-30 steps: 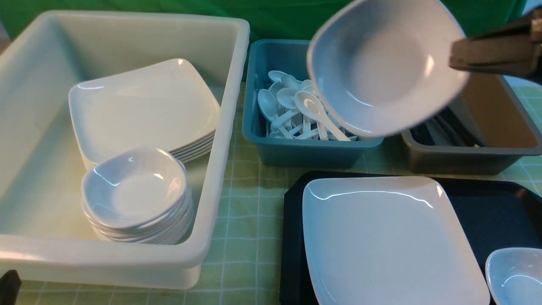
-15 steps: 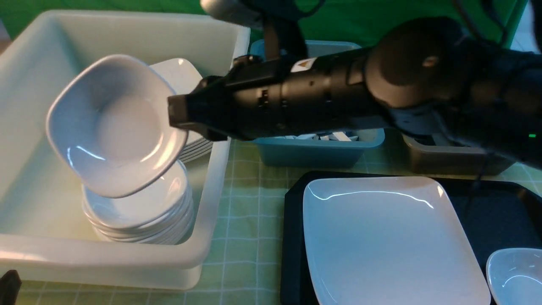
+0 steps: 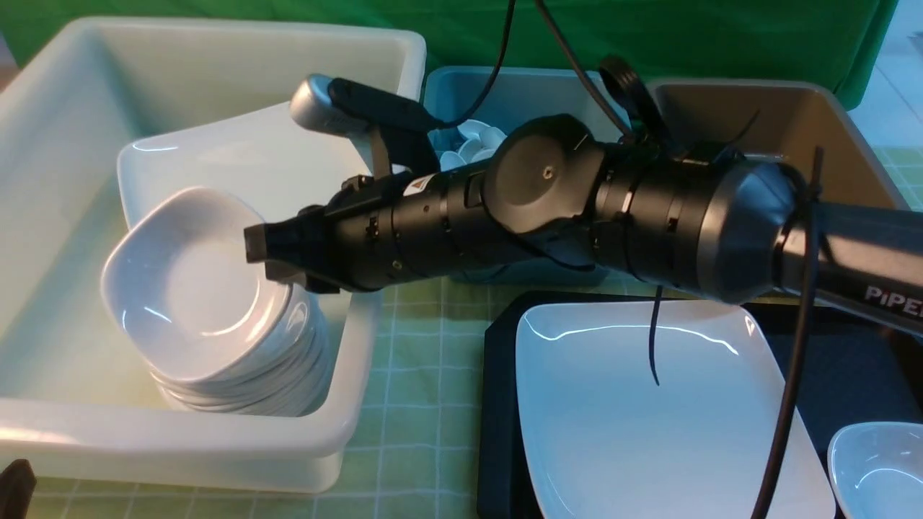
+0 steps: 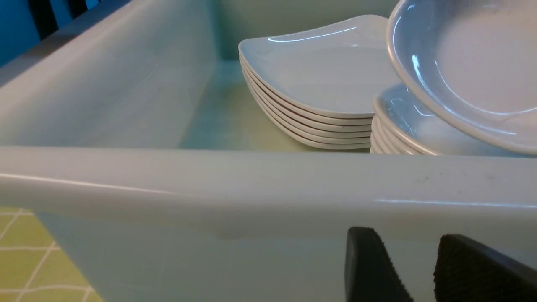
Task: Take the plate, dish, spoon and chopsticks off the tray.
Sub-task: Use the right arm to put the small plate into the large storage box on the left, then use the right arm to grab a small plate from the dinner plate
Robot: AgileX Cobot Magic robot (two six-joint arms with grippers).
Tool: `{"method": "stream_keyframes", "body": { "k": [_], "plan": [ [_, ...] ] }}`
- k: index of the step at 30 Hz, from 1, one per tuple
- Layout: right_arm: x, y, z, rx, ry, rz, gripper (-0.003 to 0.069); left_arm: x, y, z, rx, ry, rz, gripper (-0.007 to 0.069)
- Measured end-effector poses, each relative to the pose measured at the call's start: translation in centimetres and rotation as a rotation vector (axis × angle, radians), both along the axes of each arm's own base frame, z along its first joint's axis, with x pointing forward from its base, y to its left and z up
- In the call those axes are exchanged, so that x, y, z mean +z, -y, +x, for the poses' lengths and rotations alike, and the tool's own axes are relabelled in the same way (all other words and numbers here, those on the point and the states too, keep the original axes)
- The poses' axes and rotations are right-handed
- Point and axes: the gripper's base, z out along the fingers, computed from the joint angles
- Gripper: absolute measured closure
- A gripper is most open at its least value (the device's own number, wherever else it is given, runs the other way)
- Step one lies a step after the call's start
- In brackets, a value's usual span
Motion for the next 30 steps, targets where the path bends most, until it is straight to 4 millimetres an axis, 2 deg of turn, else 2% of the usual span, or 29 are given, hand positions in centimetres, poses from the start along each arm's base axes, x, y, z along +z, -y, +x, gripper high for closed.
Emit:
{"method": "stream_keyframes", "body": {
  "k": [4,7,9,10,12,16,18,23,24,26,29,30],
  "plan": [
    [-0.9,-0.2,0.1,0.000,-0.011,-0.023,0.0625,0.0,0.0,0.0,0.000,0.000,0.000,0.0401],
    [-1.2,-0.2,0.2,-0.005,-0.018,-0.030,0.0592,0.0,0.0,0.0,0.000,0.000,0.000,0.0401],
    [-1.2,-0.2,0.2,-0.002,-0.010,-0.038,0.0504,0.0,0.0,0.0,0.000,0.000,0.000,0.0401],
    [-1.2,-0.2,0.2,-0.002,-0.009,-0.039,0.0496,0.0,0.0,0.0,0.000,0.000,0.000,0.0401],
    [-1.0,-0.1,0.2,0.010,0.014,-0.054,0.0394,0.0,0.0,0.0,0.000,0.000,0.000,0.0401],
    [0.1,0.3,-0.1,0.044,0.082,-0.089,0.0342,0.0,0.0,0.0,0.000,0.000,0.000,0.0401],
    [0.7,0.5,-0.2,0.059,0.118,-0.103,0.0343,0.0,0.0,0.0,0.000,0.000,0.000,0.0401],
    [5.0,2.5,-1.0,0.144,0.260,-0.181,0.0387,0.0,0.0,0.0,0.000,0.000,0.000,0.0401],
    [5.2,2.7,-1.0,0.152,0.267,-0.195,0.0391,0.0,0.0,0.0,0.000,0.000,0.000,0.0401],
    [8.2,5.0,-1.6,0.198,0.334,-0.281,0.0456,0.0,0.0,0.0,0.000,0.000,0.000,0.0401],
    [10.9,8.9,-2.1,0.213,0.365,-0.428,0.0547,0.0,0.0,0.0,0.000,0.000,0.000,0.0401],
    [11.2,9.0,-2.2,0.211,0.370,-0.424,0.0547,0.0,0.0,0.0,0.000,0.000,0.000,0.0401]
  ]
}}
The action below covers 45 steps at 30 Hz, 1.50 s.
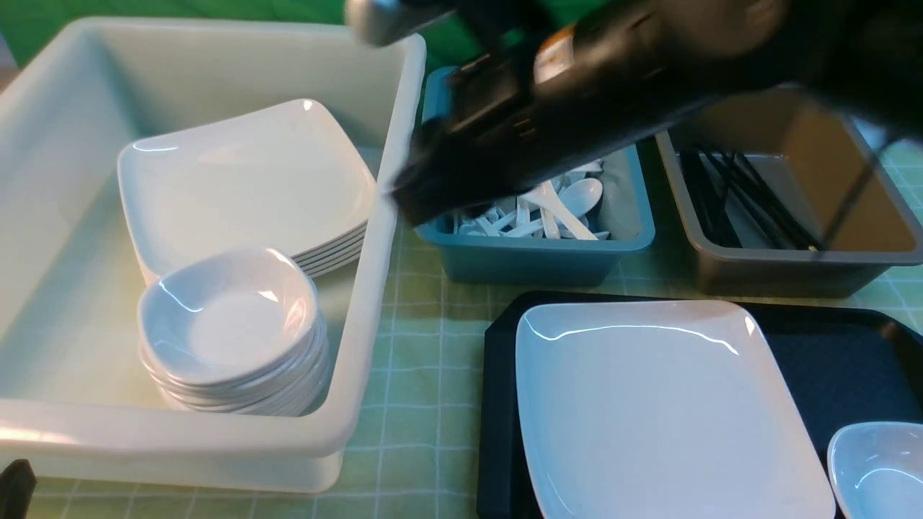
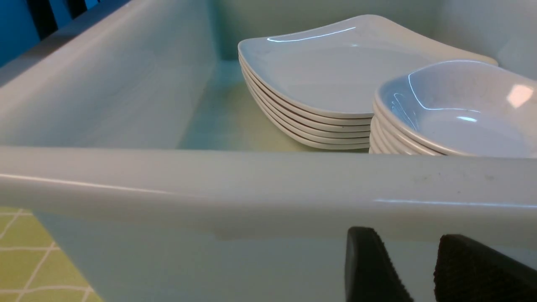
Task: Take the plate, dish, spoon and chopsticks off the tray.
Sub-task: Use the right arm to grab a small plate from the dinner plate
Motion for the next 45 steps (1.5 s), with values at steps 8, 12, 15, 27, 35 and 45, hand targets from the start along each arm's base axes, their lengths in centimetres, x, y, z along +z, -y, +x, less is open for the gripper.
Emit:
{"method": "stream_keyframes", "body": {
  "k": [8,12,15,27,35,45],
  "plan": [
    [0.5,14.8,0.0,-0.412,-0.104,-0.399,0.0661,0.0,0.0,0.0,0.000,0.000,0.000,0.0401],
    [-5.2,23.1,-1.2,-0.650,-0.334,-0.491,0.0664,0.0,0.0,0.0,0.000,0.000,0.000,0.0401],
    [-8.9,26.0,-2.0,-0.724,-0.432,-0.519,0.0664,0.0,0.0,0.0,0.000,0.000,0.000,0.0401],
    [-16.2,29.5,-0.9,-0.762,-0.429,-0.473,0.0369,0.0,0.0,0.0,0.000,0.000,0.000,0.0401],
    [-18.2,29.8,3.0,-0.547,-0.505,-0.590,0.0305,0.0,0.0,0.0,0.000,0.000,0.000,0.0401],
    [-18.7,30.4,3.2,-0.125,-0.503,-0.794,0.0305,0.0,0.0,0.0,0.000,0.000,0.000,0.0401]
  ]
}}
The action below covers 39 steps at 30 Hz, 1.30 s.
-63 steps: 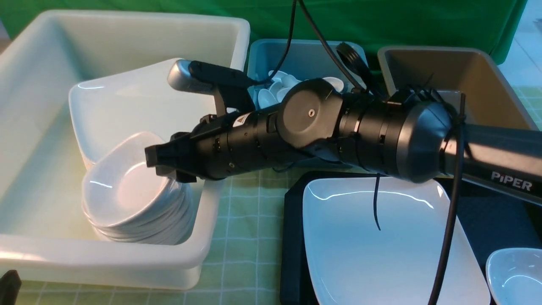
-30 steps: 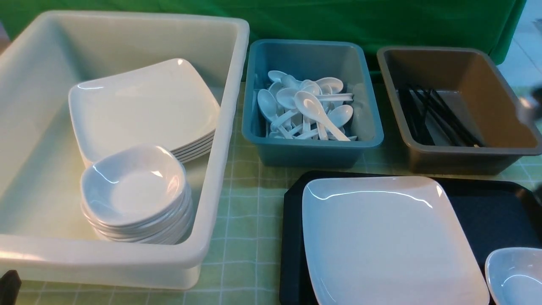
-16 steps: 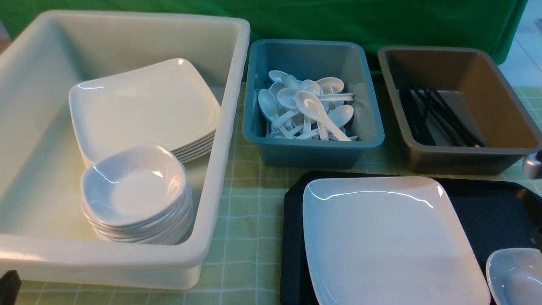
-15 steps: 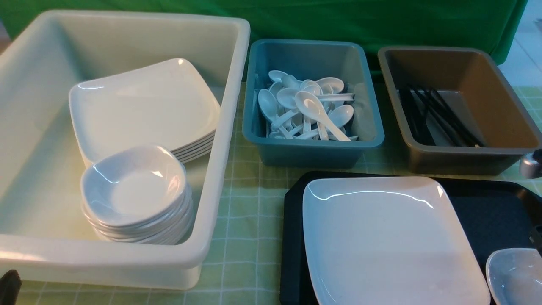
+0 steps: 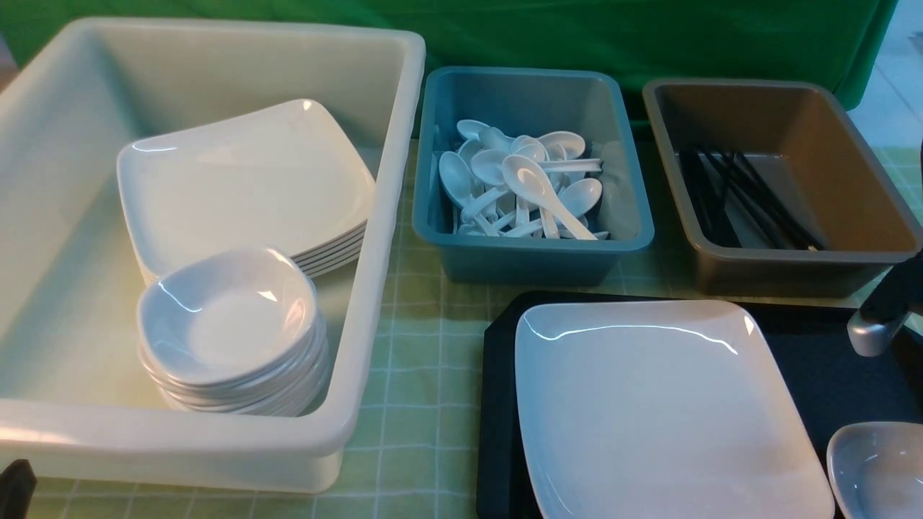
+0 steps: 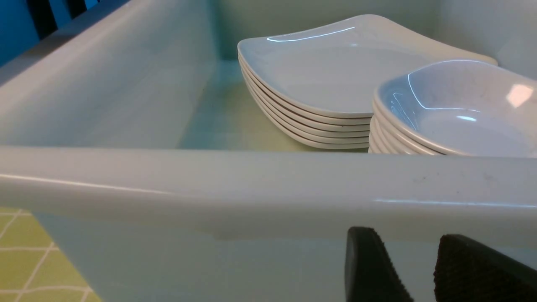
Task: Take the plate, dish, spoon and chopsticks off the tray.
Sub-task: Use the right arm to grab a small plate from the dinner plate
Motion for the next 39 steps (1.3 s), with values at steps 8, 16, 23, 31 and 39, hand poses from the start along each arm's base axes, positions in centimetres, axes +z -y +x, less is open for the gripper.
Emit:
{"method": "stream_keyframes", "body": {
  "k": [8,16,23,31,39],
  "plan": [
    [-0.6,0.1,0.7,0.056,0.035,-0.007,0.0305,0.0,0.0,0.0,0.000,0.000,0.000,0.0401],
    [-1.6,0.1,1.4,0.082,0.051,-0.006,0.0305,0.0,0.0,0.0,0.000,0.000,0.000,0.0401],
    [-1.6,0.1,1.4,0.084,0.055,-0.006,0.0305,0.0,0.0,0.0,0.000,0.000,0.000,0.0401],
    [-2.6,0.0,0.5,0.084,0.014,-0.001,0.0306,0.0,0.0,0.0,0.000,0.000,0.000,0.0401],
    [-2.5,0.0,-0.1,0.075,-0.055,0.001,0.0470,0.0,0.0,0.0,0.000,0.000,0.000,0.0401]
  ]
}}
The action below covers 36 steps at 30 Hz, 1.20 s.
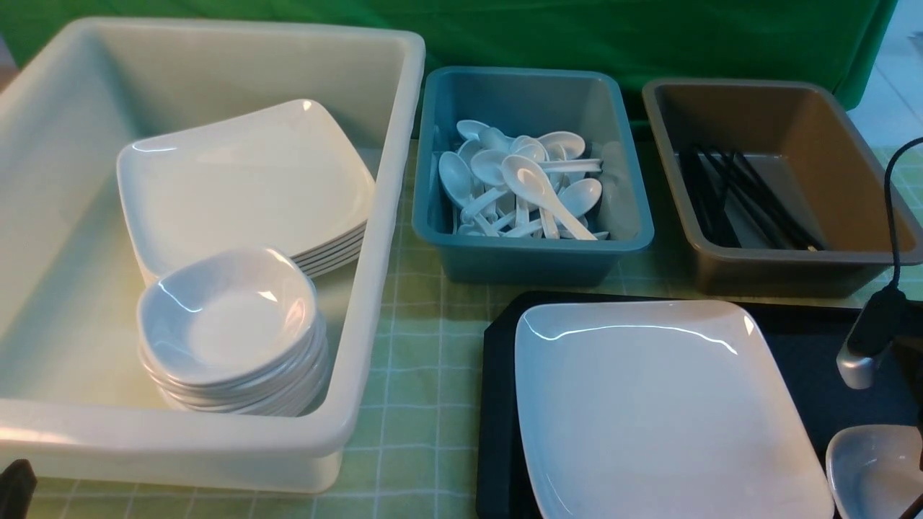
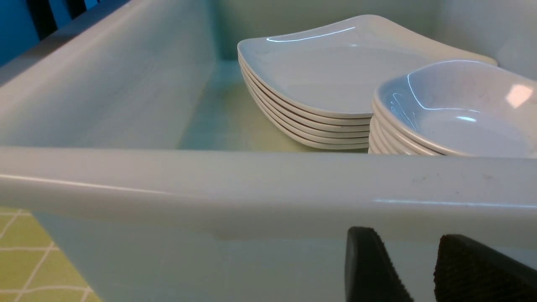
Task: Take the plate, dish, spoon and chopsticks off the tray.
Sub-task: Use the right arm to grab a small plate from the dinner plate, then use the right arm to put the small plate into the large storage box on the left
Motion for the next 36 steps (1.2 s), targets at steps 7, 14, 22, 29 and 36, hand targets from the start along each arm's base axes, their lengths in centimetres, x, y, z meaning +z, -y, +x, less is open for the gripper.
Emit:
{"method": "stream_keyframes", "body": {
  "k": [7,14,22,29,36],
  "plan": [
    [1.7,0.0,-0.8,-0.007,-0.002,-0.002,0.0515,0.0,0.0,0.0,0.000,0.000,0.000,0.0401],
    [4.9,-0.2,-2.1,-0.016,0.068,-0.006,0.0584,0.0,0.0,0.0,0.000,0.000,0.000,0.0401],
    [9.3,-0.3,-4.0,-0.059,0.245,-0.017,0.0627,0.0,0.0,0.0,0.000,0.000,0.000,0.0401],
    [12.4,-0.4,-5.4,-0.130,0.343,-0.016,0.0628,0.0,0.0,0.0,0.000,0.000,0.000,0.0401],
    [17.2,-1.8,-4.8,-0.272,0.432,0.054,0.0628,0.0,0.0,0.0,0.000,0.000,0.000,0.0401]
  ]
}}
